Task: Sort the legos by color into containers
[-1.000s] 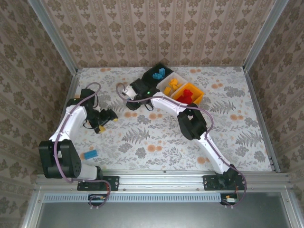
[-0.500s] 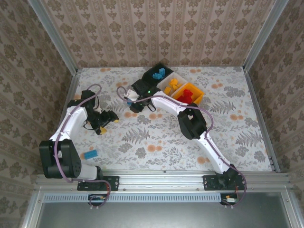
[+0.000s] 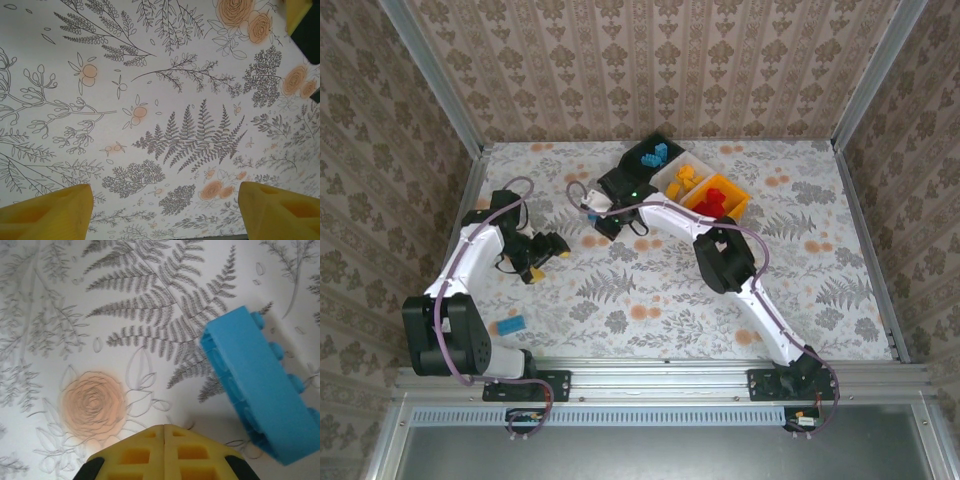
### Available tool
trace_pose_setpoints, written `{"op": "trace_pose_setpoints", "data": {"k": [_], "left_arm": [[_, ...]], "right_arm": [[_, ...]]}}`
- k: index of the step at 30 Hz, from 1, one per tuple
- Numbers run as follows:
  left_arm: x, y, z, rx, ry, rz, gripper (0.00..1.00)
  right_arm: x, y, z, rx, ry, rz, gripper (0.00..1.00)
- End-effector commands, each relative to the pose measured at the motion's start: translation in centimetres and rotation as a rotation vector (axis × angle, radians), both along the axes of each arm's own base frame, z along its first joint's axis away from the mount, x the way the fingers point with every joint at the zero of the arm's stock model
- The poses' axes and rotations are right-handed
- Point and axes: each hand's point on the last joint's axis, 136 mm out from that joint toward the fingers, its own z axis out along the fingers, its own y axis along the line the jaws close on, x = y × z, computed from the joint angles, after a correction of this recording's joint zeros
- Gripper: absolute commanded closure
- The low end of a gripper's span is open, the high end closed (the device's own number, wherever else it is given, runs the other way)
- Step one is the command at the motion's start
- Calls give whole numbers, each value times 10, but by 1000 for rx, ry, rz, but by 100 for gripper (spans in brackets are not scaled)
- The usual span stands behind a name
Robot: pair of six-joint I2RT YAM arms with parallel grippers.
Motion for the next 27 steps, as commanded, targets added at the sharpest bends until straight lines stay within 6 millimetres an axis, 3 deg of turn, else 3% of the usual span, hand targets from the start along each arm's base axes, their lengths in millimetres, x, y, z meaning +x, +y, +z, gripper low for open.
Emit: {"op": "trace_pose_setpoints", "data": {"k": [1, 4, 8, 10, 12, 15, 20, 23, 27], "left_arm": [[21, 9, 8, 46, -59, -30, 23], [56, 5, 7, 77, -107, -132, 23], [110, -12, 8, 233, -135, -495, 14], [136, -18, 13, 327, -176, -697, 13], [154, -24, 4, 332, -226, -831, 15], [149, -52, -15, 222, -337, -1136, 14], [179, -78, -21, 375, -591, -1434, 3], [201, -77, -28, 437, -601, -1475, 1], [202, -85, -42, 360, -626, -1545, 1]], "right_arm": [[14, -9, 73, 270, 36, -156, 100], [27, -37, 98, 417, 146, -342, 97], [9, -63, 124, 485, 220, -441, 57], [-3, -79, 141, 518, 218, -471, 49], [-17, -99, 153, 526, 200, -502, 46], [-44, -121, 164, 513, 205, -514, 45], [-88, -148, 172, 466, 225, -526, 44], [-104, -161, 175, 460, 233, -558, 44], [-116, -173, 182, 439, 218, -584, 43]]}}
